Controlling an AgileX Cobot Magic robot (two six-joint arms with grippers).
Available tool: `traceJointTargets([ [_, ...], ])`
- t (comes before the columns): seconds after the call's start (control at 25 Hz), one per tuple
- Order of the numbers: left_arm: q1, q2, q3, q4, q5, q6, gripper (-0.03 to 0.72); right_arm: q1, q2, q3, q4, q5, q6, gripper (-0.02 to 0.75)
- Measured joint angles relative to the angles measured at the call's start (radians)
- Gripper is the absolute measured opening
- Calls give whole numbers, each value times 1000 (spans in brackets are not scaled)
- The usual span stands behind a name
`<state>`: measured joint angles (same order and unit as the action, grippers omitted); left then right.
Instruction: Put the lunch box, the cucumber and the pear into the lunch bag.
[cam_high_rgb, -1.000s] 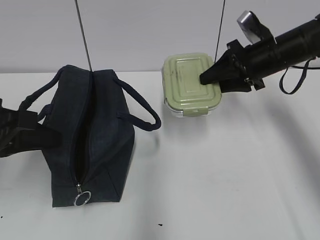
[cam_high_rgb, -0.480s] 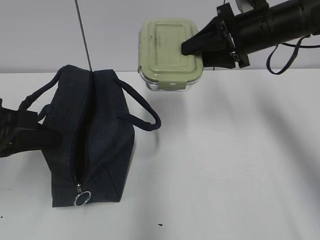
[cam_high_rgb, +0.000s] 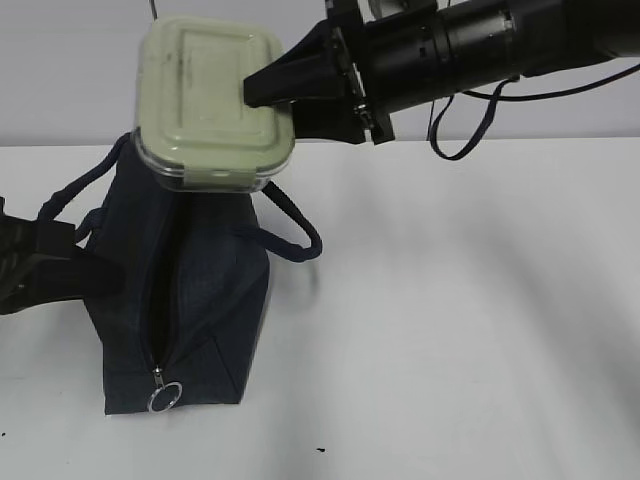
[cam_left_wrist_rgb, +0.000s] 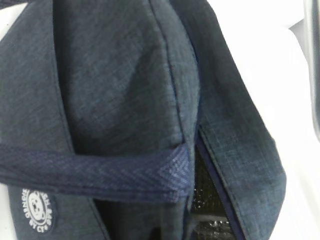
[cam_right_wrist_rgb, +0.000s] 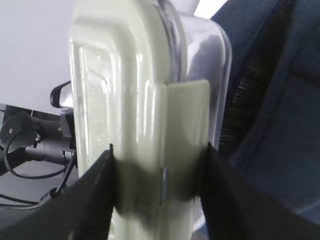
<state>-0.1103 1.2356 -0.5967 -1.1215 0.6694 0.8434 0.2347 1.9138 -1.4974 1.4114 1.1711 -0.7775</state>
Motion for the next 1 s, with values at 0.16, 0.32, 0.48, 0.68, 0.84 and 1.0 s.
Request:
traceJointTargets([
  [0.16,0,0,0,0,0,0,-18,65,0,0,0,-26,-13,374],
  [0.32,0,0,0,0,0,0,-18,103,0,0,2,-115,-15,374],
  [0.48,0,0,0,0,0,0,-18,108,22,0,17,-143,-17,374],
  [0.68,0,0,0,0,-1,0,-18,108,92,0,15,-141,-17,374],
  [0.84,0,1,0,1,0,0,-18,104,113,0,-23,-140,-17,374],
  [1.0,0,1,1,7,4,0,-18,94,113,-7,-112,-134,34,374],
])
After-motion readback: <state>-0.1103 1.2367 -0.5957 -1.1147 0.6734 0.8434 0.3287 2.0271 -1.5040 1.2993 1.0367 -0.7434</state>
